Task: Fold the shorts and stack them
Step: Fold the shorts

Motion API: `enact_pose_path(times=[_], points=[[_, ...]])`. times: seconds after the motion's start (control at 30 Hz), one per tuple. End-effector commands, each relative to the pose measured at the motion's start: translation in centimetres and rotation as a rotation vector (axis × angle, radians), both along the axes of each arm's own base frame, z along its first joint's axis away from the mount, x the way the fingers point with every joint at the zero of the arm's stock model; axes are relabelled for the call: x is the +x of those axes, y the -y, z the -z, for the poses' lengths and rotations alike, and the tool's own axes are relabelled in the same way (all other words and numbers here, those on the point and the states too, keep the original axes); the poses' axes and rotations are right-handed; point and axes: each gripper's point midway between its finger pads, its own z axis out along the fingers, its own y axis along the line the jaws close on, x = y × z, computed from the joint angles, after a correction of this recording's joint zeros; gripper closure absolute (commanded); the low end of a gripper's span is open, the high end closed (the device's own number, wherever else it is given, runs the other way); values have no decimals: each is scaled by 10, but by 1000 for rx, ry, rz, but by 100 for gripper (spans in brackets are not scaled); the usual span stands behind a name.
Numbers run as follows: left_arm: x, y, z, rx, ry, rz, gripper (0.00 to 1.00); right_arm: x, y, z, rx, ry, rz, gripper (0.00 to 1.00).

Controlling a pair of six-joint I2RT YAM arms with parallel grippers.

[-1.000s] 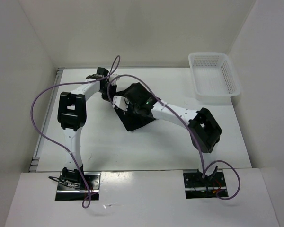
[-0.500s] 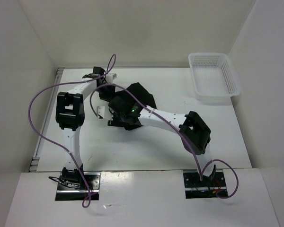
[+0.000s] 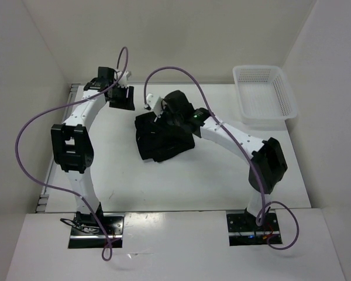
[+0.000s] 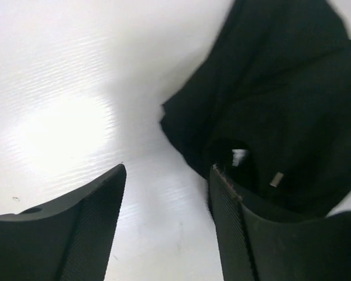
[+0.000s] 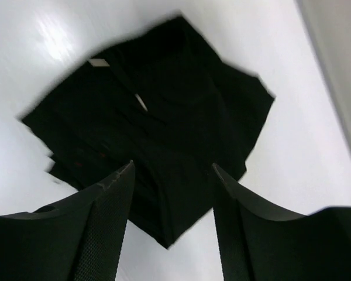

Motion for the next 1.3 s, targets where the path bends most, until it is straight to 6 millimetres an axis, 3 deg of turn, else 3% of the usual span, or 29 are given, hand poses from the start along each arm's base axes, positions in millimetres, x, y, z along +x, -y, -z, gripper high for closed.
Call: enact_pose_path(times=[0.0, 0.03, 0.2, 0.43, 0.63, 0.77, 0.87, 0.9, 1.0, 1.07, 1.1, 1.17, 1.2, 1.23, 1.27], points=[[-23, 40, -14, -63, -27, 109, 32, 22, 19, 45, -70, -29, 37, 40], [-27, 50, -7, -62, -46, 132, 32, 25, 20, 59, -89, -48, 32, 38], [-40, 60, 38, -53, -155, 151, 31, 18, 15, 78, -145, -75, -108, 32], [-43, 72, 62, -93, -203, 186, 33, 4, 11, 105, -218, -112, -225, 26], [-49, 76, 76, -116, -244, 198, 63, 5, 10, 142, -277, -153, -257, 28], [-50, 77, 80, -123, -254, 202, 80, 13, 8, 151, -286, -142, -242, 40], [-49, 78, 76, -124, -245, 203, 89, 17, 6, 151, -282, -137, -229, 69], [-49, 76, 76, -113, -244, 197, 94, 18, 8, 151, -289, -133, -221, 84], [-30, 67, 65, -90, -171, 172, 99, 18, 13, 129, -276, -94, -204, 100], [-21, 60, 55, -85, -133, 155, 100, 14, 16, 115, -263, -75, -202, 100], [-17, 61, 50, -86, -119, 155, 100, 3, 20, 117, -282, -88, -220, 100], [-8, 57, 43, -88, -100, 145, 100, -12, 20, 98, -276, -44, -257, 100], [-8, 57, 43, -88, -100, 145, 100, -28, 26, 111, -298, -69, -284, 100], [-10, 56, 44, -87, -109, 145, 100, -37, 27, 102, -297, -44, -308, 100], [-10, 56, 44, -87, -110, 145, 100, -57, 27, 117, -324, -61, -350, 100]])
